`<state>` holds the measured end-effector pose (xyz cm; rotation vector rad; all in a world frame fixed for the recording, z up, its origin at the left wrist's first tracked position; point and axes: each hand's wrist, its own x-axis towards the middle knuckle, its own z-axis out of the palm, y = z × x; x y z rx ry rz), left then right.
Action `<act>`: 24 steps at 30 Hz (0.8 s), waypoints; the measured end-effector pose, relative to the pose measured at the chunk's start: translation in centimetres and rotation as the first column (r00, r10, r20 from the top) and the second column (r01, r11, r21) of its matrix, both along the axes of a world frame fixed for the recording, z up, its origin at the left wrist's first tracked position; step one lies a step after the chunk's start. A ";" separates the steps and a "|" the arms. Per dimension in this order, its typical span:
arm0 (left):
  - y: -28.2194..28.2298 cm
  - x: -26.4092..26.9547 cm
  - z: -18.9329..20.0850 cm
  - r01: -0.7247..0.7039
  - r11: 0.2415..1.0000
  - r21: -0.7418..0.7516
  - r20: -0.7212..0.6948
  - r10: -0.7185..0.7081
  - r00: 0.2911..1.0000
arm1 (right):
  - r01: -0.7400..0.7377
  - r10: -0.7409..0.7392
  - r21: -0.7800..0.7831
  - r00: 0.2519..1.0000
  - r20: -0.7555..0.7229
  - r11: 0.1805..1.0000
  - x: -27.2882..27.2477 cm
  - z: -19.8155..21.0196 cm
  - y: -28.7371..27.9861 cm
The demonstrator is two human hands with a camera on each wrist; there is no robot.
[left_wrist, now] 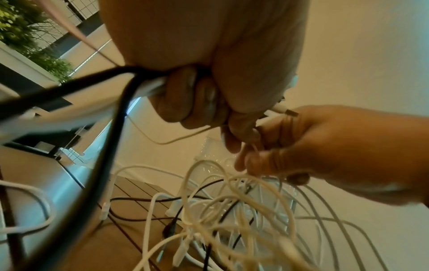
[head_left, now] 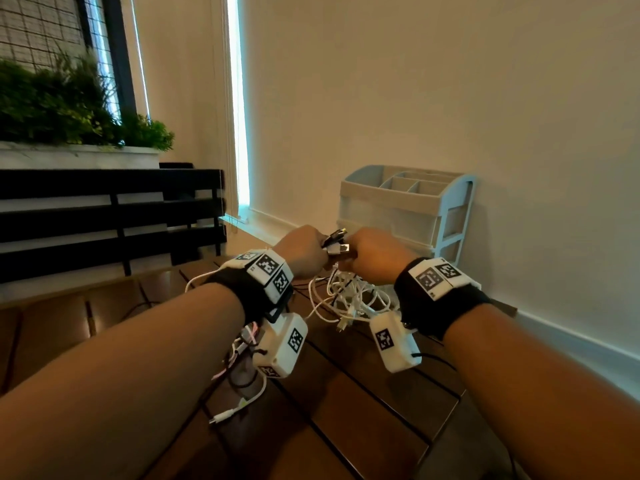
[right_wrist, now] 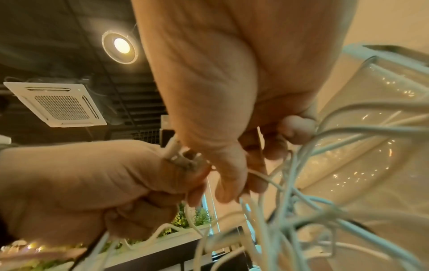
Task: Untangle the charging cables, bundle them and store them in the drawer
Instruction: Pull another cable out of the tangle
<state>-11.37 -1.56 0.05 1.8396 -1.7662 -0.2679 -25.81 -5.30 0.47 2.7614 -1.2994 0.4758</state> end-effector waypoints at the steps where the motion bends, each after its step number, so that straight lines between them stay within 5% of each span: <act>1: 0.0 0.1 0.1 -0.014 1.000 -0.009 -0.012 0.014 1.000 | 0.005 -0.005 0.005 1.000 -0.024 1.000 -0.4 -0.3 0.0; 5: 0.5 0.4 0.9 -0.071 0.997 -0.017 0.009 0.071 0.997 | 0.131 -0.130 -0.003 0.980 -0.150 0.991 -1.7 -1.0 -0.4; 8: 0.7 0.9 1.2 -0.107 0.993 -0.041 0.070 0.110 0.991 | 0.190 -0.185 0.060 0.980 -0.076 0.980 -2.1 -0.7 -0.8; 12: 0.6 1.0 1.1 -0.071 0.995 -0.063 0.039 0.073 0.997 | 0.183 -0.188 -0.115 0.982 -0.030 0.976 -1.7 -0.1 -1.6; 15: 0.4 0.5 1.1 -0.033 0.996 -0.079 0.044 0.037 0.998 | 0.009 -0.017 0.149 0.998 0.054 0.989 -1.2 -0.7 -1.2; 17: 0.6 0.4 1.3 -0.032 0.997 -0.071 0.062 0.036 0.997 | 0.043 -0.035 0.259 0.999 -0.035 0.965 -1.1 -1.8 -1.3; 24: 1.1 3.0 1.3 -0.134 0.990 -0.049 0.072 0.137 0.988 | 0.241 -0.244 0.070 0.969 0.043 0.968 -4.1 -2.2 -3.1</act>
